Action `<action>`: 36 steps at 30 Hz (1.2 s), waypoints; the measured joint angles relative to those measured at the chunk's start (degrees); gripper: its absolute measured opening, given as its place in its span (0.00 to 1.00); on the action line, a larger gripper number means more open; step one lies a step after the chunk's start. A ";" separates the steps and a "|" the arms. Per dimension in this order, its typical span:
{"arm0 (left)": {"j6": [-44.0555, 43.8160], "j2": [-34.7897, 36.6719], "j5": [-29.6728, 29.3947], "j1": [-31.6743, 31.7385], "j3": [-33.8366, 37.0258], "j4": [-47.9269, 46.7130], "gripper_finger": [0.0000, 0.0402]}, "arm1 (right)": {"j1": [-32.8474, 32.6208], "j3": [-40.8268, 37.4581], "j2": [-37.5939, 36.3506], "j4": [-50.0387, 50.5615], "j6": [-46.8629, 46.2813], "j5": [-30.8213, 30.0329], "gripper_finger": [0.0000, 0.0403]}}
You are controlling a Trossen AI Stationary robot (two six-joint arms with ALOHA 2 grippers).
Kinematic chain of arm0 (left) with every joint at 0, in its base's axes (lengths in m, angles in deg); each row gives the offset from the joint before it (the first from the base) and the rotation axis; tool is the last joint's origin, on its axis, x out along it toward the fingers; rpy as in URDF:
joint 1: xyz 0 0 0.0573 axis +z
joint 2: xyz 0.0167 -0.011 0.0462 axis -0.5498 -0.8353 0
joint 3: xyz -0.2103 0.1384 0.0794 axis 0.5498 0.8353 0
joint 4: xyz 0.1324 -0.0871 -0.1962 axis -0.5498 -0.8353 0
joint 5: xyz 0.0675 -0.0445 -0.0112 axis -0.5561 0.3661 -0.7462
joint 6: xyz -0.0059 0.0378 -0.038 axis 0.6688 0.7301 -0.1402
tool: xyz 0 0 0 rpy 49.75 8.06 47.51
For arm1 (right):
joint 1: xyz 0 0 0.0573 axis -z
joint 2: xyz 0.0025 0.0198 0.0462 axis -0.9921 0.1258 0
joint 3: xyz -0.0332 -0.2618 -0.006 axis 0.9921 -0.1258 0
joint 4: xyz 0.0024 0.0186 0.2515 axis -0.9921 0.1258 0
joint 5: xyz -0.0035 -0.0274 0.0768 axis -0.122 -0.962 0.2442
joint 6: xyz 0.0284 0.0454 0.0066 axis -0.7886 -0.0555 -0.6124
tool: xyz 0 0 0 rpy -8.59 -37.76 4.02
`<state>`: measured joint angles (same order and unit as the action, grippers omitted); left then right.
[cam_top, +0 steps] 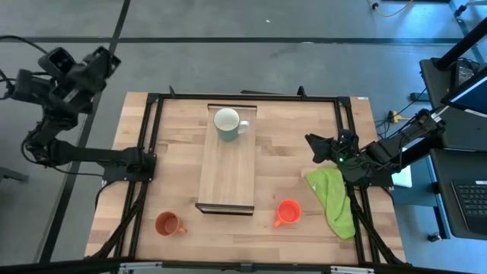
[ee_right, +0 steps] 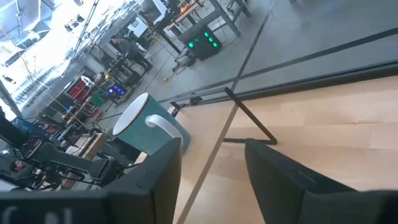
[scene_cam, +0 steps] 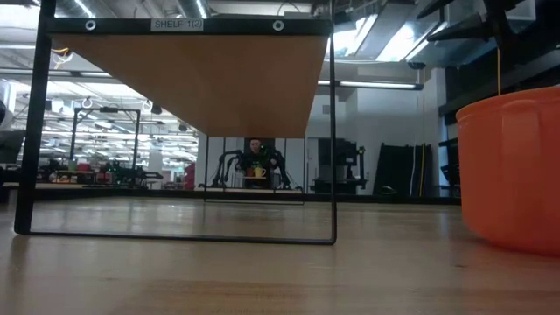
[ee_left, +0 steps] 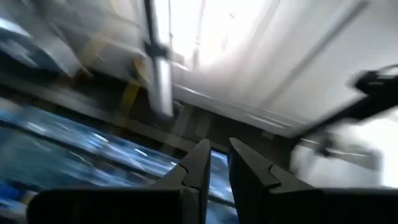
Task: Stack small to large cups/mugs on shelf
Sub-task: Put the dark orange mug on the shelf
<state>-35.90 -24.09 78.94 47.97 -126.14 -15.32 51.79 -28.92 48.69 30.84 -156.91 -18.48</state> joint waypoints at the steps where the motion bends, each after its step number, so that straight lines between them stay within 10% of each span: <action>1: 2.52 -0.39 -2.48 0.00 0.00 0.73 0.13 | 0.00 0.00 0.00 -0.01 0.11 0.10 0.44; 6: 12.55 -1.61 -13.81 -0.30 -0.02 0.14 0.13 | 0.00 0.00 0.00 -0.01 0.19 1.12 0.44; 19: 16.60 -8.36 -20.71 -18.21 -0.70 -14.33 0.13 | 0.00 0.00 -0.79 0.04 3.30 4.83 0.44; 29: 5.31 -14.34 -9.86 -46.73 -6.38 -29.53 0.13 | 0.00 0.00 -3.12 0.65 5.77 5.05 0.44; 36: -17.02 -14.17 -21.86 -65.88 -6.74 -50.79 0.13 | 0.00 0.01 -3.34 0.71 6.31 5.44 0.44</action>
<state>-52.92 -38.26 57.08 -17.91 -132.88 -66.11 51.79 -28.91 45.34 31.55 -150.60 -13.04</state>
